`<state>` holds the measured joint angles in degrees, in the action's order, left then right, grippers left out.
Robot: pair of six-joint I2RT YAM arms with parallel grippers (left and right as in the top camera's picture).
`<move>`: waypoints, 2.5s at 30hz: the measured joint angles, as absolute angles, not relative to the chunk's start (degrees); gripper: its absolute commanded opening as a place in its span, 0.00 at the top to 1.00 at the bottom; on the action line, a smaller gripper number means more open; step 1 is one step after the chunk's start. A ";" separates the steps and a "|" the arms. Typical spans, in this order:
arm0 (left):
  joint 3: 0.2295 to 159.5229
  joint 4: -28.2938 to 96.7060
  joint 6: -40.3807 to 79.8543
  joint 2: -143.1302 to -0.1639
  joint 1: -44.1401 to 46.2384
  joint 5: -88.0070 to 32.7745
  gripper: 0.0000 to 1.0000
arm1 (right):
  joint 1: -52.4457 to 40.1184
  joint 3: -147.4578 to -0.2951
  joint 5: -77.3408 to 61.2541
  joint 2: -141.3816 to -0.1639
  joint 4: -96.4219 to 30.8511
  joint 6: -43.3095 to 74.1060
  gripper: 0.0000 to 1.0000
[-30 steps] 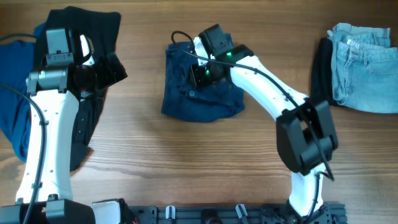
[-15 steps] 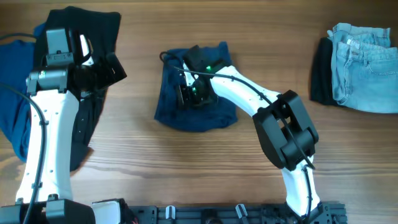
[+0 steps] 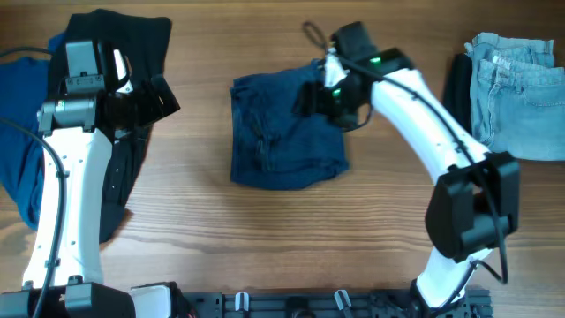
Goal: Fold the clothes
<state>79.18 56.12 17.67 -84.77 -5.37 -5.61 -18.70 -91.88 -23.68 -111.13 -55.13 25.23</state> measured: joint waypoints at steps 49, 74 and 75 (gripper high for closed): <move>79.11 53.32 17.67 -84.82 -5.37 -5.37 0.00 | -4.23 -64.20 -17.96 -96.60 -12.10 15.94 0.01; 79.11 56.55 17.67 -84.82 -5.37 -5.37 0.00 | -25.78 -55.00 -1.28 -105.71 -0.51 84.79 0.00; 79.11 56.60 17.43 -84.82 -5.37 -5.39 0.00 | -25.78 -55.00 -1.10 -105.93 0.32 85.03 0.00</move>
